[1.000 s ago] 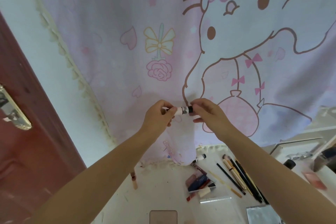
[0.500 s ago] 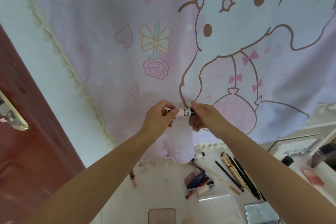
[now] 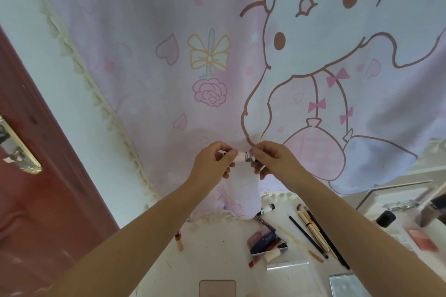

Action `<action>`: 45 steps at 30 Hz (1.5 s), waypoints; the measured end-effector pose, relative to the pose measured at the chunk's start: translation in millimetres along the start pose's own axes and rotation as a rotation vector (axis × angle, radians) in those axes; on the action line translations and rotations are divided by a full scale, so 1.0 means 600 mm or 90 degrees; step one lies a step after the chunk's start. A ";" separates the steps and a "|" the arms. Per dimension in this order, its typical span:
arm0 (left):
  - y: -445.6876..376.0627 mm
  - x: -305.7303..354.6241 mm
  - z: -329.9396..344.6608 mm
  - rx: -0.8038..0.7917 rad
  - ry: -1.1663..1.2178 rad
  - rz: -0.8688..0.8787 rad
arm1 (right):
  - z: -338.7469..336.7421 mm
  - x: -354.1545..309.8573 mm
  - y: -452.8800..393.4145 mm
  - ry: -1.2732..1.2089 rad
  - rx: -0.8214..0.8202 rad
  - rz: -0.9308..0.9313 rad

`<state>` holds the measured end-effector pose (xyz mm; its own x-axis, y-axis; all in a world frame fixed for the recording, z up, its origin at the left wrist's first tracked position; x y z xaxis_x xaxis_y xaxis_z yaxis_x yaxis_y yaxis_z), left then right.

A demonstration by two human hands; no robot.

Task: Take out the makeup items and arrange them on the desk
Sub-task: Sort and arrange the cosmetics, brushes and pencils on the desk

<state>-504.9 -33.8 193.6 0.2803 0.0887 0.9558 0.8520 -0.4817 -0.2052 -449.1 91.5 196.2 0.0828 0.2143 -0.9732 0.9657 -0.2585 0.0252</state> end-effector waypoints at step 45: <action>0.213 -0.516 -0.136 -0.352 -0.708 -0.252 | 0.318 0.303 -0.089 0.662 -0.252 0.031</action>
<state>-518.8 -193.7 -111.5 0.4940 0.8482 0.1909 0.7416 -0.5257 0.4167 -532.6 -35.2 -25.6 0.1097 0.9451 -0.3080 0.9508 -0.0094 0.3096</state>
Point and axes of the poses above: each hand's wrist, its own y-axis away from the middle knuckle, its own z-axis out of the palm, x = y × z, the point moved 8 cm from there along -y, towards the middle knuckle, and after that the axes turned 6 degrees about z, right-handed, at the moved point
